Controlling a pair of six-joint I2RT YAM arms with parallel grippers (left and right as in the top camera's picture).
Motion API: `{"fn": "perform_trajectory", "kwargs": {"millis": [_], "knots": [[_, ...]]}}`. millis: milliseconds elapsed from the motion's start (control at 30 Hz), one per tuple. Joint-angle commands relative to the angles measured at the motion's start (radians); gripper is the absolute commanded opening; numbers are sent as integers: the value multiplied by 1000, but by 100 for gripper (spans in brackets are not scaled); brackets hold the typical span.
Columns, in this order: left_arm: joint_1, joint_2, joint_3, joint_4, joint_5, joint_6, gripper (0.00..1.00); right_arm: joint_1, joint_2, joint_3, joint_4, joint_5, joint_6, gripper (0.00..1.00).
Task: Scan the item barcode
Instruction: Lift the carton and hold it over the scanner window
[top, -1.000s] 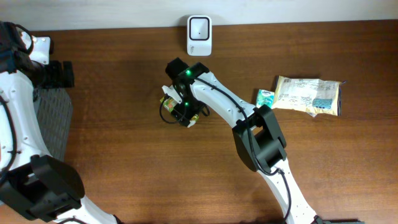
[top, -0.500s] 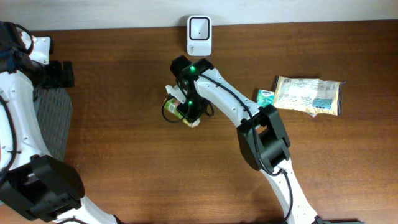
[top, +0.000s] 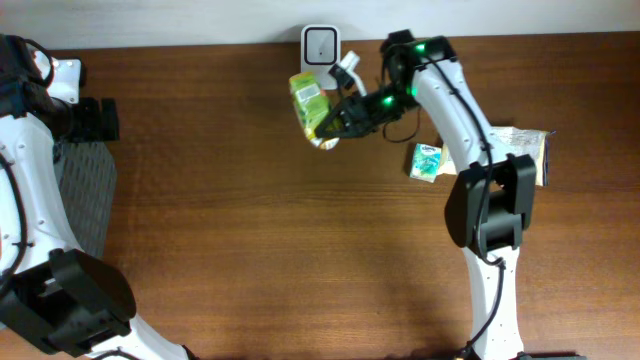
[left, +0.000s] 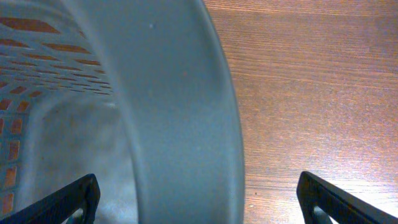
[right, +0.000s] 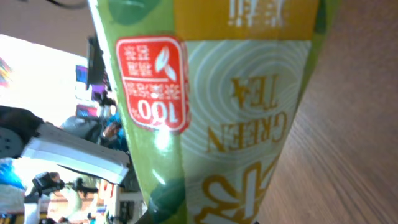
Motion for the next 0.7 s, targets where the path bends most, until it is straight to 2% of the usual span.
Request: {"fn": "perform_trajectory", "kwargs": {"millis": [0,133,167,233,300,333,367,400,467,533,667], "knots": [[3,3,-4,-2,8,15,99,-6,-56,31,2,-73,-32,11],[3,3,-4,-2,8,15,99,-5,-67,46,2,37,20,11],[3,3,-4,-2,8,15,99,-3,-69,74,2,107,68,11],[3,3,-4,-2,8,15,99,19,-74,207,-4,366,193,11],[3,3,-4,-2,8,15,99,73,-74,389,7,799,267,11],[3,3,-4,-2,8,15,99,100,-74,418,31,998,279,11],[3,3,-4,-2,8,15,99,140,-73,422,86,1277,286,10],[3,3,-4,-2,8,15,99,173,-58,417,141,1490,286,5],[3,3,-4,-2,8,15,99,221,2,413,267,1748,228,4],[3,3,-4,-2,8,15,99,238,59,413,404,1887,142,4],[3,3,-4,-2,8,15,99,230,162,413,699,1988,-114,4]]}}
